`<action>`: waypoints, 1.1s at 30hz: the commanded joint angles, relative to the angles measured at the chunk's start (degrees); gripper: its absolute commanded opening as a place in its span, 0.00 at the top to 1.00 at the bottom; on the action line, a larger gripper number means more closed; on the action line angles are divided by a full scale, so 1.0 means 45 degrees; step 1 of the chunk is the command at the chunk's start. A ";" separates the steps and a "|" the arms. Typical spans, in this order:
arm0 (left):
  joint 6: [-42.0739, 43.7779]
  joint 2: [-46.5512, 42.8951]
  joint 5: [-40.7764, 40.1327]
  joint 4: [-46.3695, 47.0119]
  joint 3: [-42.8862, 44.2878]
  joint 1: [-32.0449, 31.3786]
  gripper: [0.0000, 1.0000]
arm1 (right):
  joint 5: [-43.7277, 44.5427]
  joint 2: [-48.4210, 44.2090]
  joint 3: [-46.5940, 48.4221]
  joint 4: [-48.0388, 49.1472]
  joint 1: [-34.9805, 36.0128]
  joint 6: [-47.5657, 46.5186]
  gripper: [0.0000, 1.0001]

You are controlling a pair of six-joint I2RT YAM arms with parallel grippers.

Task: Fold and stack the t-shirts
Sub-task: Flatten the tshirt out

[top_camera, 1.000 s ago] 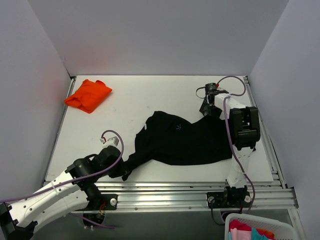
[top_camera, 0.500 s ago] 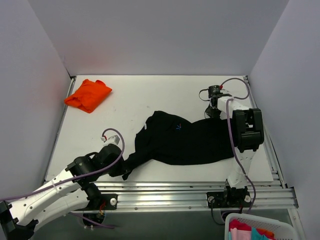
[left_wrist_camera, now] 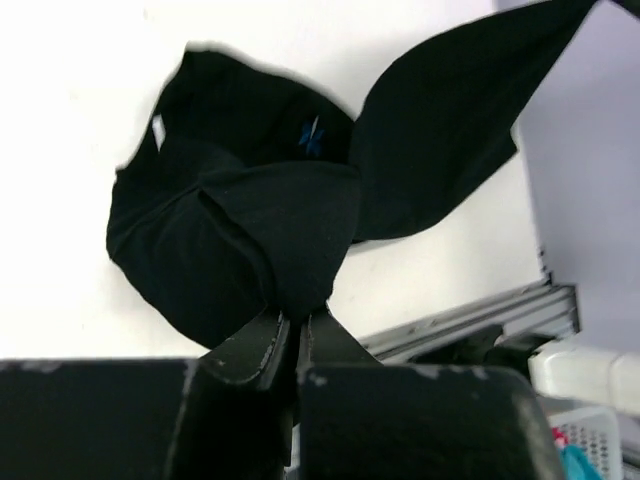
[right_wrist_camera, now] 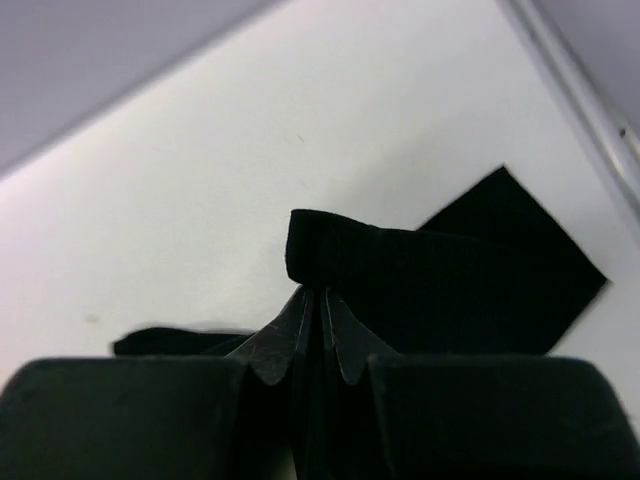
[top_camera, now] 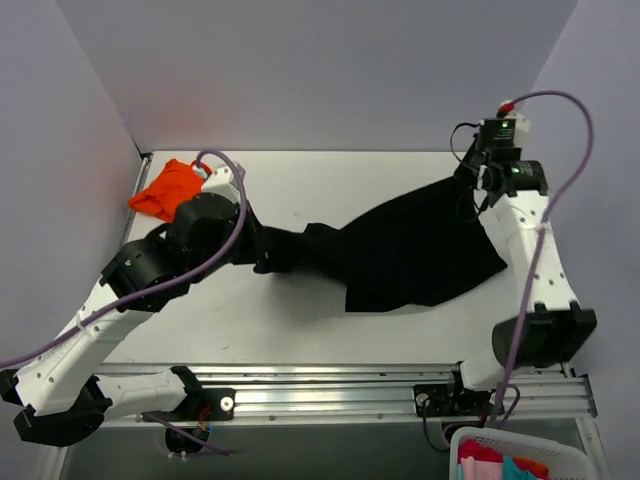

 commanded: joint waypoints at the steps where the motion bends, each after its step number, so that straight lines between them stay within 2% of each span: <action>1: 0.1741 0.0393 -0.0779 -0.0418 0.2685 0.0207 0.98 | -0.0427 -0.2415 0.1087 -0.1645 0.0020 -0.0197 1.00; 2: 0.2168 0.0549 -0.0760 -0.0535 0.3755 0.0226 0.98 | -0.0486 -0.3231 0.1263 -0.1704 0.0019 -0.0139 1.00; 6: 0.3167 0.0493 -0.0370 -0.0149 0.5596 0.0227 0.98 | -0.0583 -0.4702 0.2239 -0.1998 0.0116 -0.0137 1.00; 11: 0.3617 -0.0754 -0.0019 0.0750 0.5700 0.0207 0.98 | -0.0176 -0.6322 0.3995 -0.2153 0.0117 -0.0410 1.00; 16: 0.3619 -0.2570 0.0958 0.2079 0.5016 0.0207 0.98 | 0.0547 -0.7397 0.6262 -0.2447 0.0117 -0.0938 1.00; 19: 0.3657 -0.2828 0.1658 0.2236 0.5948 0.0207 0.98 | 0.1464 -0.7731 0.7217 -0.2623 0.0253 -0.1173 1.00; 21: 0.3774 -0.2770 0.2187 0.2393 0.6556 0.0227 0.98 | 0.2204 -0.7985 0.7630 -0.2545 0.0428 -0.1387 1.00; 28: 0.3267 -0.1681 0.5428 0.4949 0.9015 0.0479 0.98 | 0.4082 -0.8297 0.9701 -0.1358 0.0898 -0.2285 1.00; 33: 0.3051 0.0177 0.6526 0.4564 1.2336 0.0988 0.98 | 0.4357 -0.8338 0.9722 -0.0358 0.0976 -0.2735 1.00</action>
